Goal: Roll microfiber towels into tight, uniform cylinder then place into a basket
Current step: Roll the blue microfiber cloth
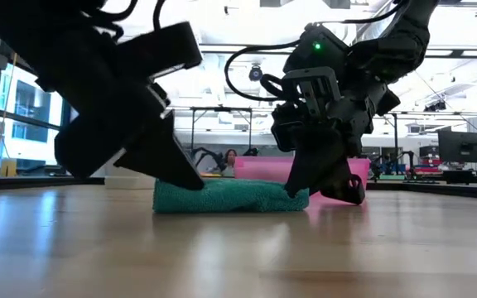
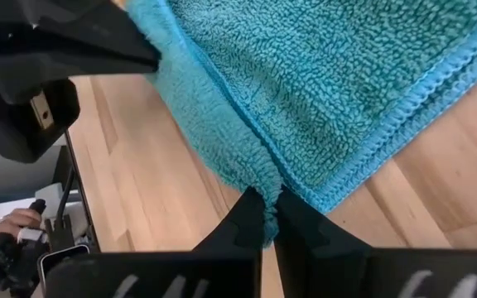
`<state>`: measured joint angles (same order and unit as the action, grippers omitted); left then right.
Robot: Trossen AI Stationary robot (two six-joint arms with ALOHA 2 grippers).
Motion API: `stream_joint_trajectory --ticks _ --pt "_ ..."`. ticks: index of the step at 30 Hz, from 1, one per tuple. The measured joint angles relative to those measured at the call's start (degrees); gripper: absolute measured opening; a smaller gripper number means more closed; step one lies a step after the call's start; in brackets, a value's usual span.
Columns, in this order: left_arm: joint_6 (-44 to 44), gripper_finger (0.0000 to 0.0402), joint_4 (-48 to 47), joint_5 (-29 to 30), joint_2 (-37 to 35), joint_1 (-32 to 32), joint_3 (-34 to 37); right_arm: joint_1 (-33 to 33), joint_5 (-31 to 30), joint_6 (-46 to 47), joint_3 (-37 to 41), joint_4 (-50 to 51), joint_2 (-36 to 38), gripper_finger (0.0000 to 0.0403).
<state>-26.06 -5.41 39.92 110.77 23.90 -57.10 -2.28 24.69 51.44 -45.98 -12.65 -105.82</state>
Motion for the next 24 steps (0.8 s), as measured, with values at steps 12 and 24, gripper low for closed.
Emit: stream_joint_trajectory --ticks 12,24 --pt "-8.30 0.0018 -7.43 -2.66 0.01 -0.07 -0.06 0.00 -0.75 -5.53 -0.09 -0.28 0.00 0.0009" --pt "-8.30 0.0018 -8.13 -5.38 -0.17 -0.09 -0.07 0.04 0.10 -24.57 -0.07 -0.22 2.56 0.0078"
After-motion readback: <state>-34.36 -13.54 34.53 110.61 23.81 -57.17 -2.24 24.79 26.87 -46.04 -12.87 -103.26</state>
